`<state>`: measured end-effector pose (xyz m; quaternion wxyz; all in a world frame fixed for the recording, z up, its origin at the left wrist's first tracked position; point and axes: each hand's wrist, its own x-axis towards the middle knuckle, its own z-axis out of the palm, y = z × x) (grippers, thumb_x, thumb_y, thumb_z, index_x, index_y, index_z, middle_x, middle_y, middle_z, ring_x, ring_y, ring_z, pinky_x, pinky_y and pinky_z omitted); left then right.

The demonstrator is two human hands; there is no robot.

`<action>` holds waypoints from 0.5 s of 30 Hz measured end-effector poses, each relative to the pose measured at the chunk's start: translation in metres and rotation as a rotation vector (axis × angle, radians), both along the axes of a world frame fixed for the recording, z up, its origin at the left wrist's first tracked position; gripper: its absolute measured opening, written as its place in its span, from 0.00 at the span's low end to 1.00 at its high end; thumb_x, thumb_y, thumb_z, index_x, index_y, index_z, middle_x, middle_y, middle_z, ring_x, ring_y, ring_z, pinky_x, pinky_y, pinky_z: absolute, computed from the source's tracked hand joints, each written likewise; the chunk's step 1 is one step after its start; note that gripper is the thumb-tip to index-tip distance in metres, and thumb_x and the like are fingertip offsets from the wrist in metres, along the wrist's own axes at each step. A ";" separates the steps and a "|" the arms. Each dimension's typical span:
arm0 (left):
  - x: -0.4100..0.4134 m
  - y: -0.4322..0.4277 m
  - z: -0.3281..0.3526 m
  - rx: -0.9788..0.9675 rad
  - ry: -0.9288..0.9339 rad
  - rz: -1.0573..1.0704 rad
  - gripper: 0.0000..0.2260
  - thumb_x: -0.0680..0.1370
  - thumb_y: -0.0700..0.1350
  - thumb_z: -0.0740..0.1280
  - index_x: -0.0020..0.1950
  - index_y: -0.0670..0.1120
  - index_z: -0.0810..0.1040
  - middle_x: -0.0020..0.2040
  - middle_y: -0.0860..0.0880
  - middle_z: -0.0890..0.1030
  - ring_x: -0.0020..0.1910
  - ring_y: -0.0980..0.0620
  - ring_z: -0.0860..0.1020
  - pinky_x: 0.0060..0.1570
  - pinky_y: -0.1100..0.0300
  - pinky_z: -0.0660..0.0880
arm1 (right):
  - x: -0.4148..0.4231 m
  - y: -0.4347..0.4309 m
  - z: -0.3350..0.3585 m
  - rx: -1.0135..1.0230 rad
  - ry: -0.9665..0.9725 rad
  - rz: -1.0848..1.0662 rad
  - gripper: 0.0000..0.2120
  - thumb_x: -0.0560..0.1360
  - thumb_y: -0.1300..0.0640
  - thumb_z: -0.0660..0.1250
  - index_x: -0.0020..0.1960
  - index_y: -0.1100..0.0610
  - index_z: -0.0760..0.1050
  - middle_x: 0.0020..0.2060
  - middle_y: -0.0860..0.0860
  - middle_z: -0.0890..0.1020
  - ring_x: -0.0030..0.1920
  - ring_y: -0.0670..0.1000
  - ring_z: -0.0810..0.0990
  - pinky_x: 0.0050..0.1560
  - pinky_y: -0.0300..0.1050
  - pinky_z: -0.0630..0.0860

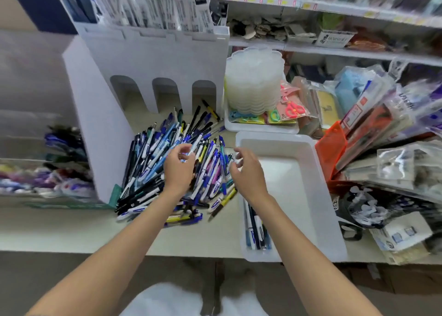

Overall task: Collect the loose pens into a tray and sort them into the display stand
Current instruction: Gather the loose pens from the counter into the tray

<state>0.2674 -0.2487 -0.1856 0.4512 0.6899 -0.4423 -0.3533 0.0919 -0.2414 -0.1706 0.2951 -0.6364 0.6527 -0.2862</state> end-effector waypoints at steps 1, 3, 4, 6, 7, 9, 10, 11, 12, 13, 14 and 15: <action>0.017 -0.010 -0.002 -0.012 -0.091 0.003 0.10 0.80 0.43 0.66 0.61 0.48 0.77 0.59 0.48 0.77 0.52 0.56 0.76 0.50 0.65 0.75 | 0.014 -0.008 0.001 -0.007 0.000 0.022 0.18 0.79 0.59 0.62 0.69 0.54 0.70 0.59 0.50 0.75 0.49 0.47 0.75 0.54 0.44 0.73; 0.048 -0.030 -0.010 0.019 -0.329 -0.014 0.15 0.79 0.46 0.68 0.65 0.48 0.76 0.66 0.46 0.74 0.64 0.49 0.72 0.65 0.53 0.70 | 0.036 -0.022 -0.004 -0.001 0.010 0.064 0.19 0.80 0.58 0.62 0.71 0.54 0.69 0.63 0.50 0.74 0.58 0.48 0.74 0.61 0.43 0.71; 0.062 -0.039 -0.014 0.067 -0.431 -0.034 0.20 0.78 0.49 0.69 0.69 0.47 0.73 0.69 0.45 0.71 0.69 0.46 0.68 0.69 0.50 0.65 | 0.044 -0.027 -0.010 0.007 0.021 0.080 0.19 0.80 0.57 0.62 0.71 0.54 0.69 0.65 0.50 0.73 0.63 0.49 0.72 0.64 0.43 0.68; 0.083 -0.052 -0.021 0.182 -0.544 -0.116 0.32 0.77 0.56 0.69 0.77 0.46 0.64 0.77 0.42 0.63 0.76 0.42 0.59 0.74 0.46 0.57 | 0.058 -0.035 -0.022 0.015 0.031 0.081 0.19 0.80 0.55 0.63 0.71 0.54 0.69 0.67 0.51 0.73 0.68 0.50 0.69 0.68 0.42 0.63; 0.089 -0.057 -0.024 0.241 -0.563 -0.169 0.37 0.77 0.59 0.69 0.79 0.46 0.58 0.79 0.42 0.58 0.78 0.41 0.55 0.75 0.45 0.54 | 0.063 -0.038 -0.027 0.017 0.028 0.056 0.20 0.80 0.53 0.63 0.71 0.55 0.70 0.67 0.51 0.73 0.69 0.50 0.68 0.69 0.43 0.62; 0.094 -0.062 -0.030 0.326 -0.588 -0.242 0.45 0.75 0.65 0.68 0.81 0.46 0.50 0.81 0.41 0.52 0.79 0.41 0.50 0.76 0.45 0.51 | 0.074 -0.043 -0.037 0.025 0.023 -0.027 0.21 0.79 0.50 0.65 0.70 0.54 0.70 0.66 0.51 0.72 0.68 0.52 0.68 0.70 0.48 0.64; 0.093 -0.061 -0.031 0.347 -0.618 -0.250 0.48 0.73 0.66 0.68 0.82 0.45 0.47 0.81 0.41 0.52 0.79 0.41 0.50 0.76 0.45 0.51 | 0.077 -0.045 -0.040 0.030 0.025 -0.060 0.22 0.78 0.48 0.65 0.70 0.54 0.70 0.67 0.51 0.72 0.69 0.52 0.68 0.70 0.50 0.65; 0.093 -0.063 -0.033 0.360 -0.652 -0.246 0.49 0.73 0.67 0.68 0.82 0.45 0.47 0.80 0.41 0.54 0.79 0.41 0.52 0.76 0.45 0.52 | 0.081 -0.048 -0.044 0.038 0.034 -0.076 0.24 0.78 0.46 0.65 0.71 0.53 0.69 0.68 0.52 0.71 0.69 0.53 0.67 0.71 0.53 0.64; 0.092 -0.065 -0.032 0.363 -0.688 -0.235 0.50 0.72 0.68 0.69 0.81 0.44 0.48 0.80 0.41 0.56 0.78 0.41 0.54 0.75 0.44 0.54 | 0.085 -0.050 -0.047 0.047 0.045 -0.076 0.25 0.78 0.44 0.64 0.73 0.52 0.67 0.70 0.53 0.69 0.71 0.53 0.65 0.72 0.55 0.63; 0.090 -0.067 -0.032 0.361 -0.715 -0.225 0.50 0.71 0.67 0.69 0.81 0.43 0.49 0.79 0.41 0.58 0.77 0.40 0.56 0.74 0.44 0.57 | 0.088 -0.051 -0.050 0.065 0.052 -0.066 0.27 0.78 0.43 0.63 0.74 0.51 0.65 0.73 0.53 0.66 0.74 0.53 0.62 0.73 0.57 0.61; 0.089 -0.069 -0.031 0.366 -0.727 -0.222 0.49 0.71 0.67 0.70 0.80 0.43 0.51 0.77 0.41 0.60 0.76 0.40 0.58 0.72 0.43 0.59 | 0.090 -0.051 -0.054 0.087 0.050 -0.052 0.29 0.79 0.42 0.62 0.76 0.50 0.62 0.76 0.53 0.63 0.76 0.53 0.58 0.75 0.57 0.58; 0.088 -0.072 -0.030 0.383 -0.726 -0.223 0.49 0.70 0.66 0.71 0.80 0.43 0.52 0.77 0.41 0.61 0.75 0.39 0.59 0.71 0.43 0.61 | 0.092 -0.051 -0.057 0.108 0.043 -0.038 0.30 0.79 0.41 0.61 0.77 0.49 0.60 0.77 0.52 0.60 0.77 0.53 0.55 0.76 0.57 0.55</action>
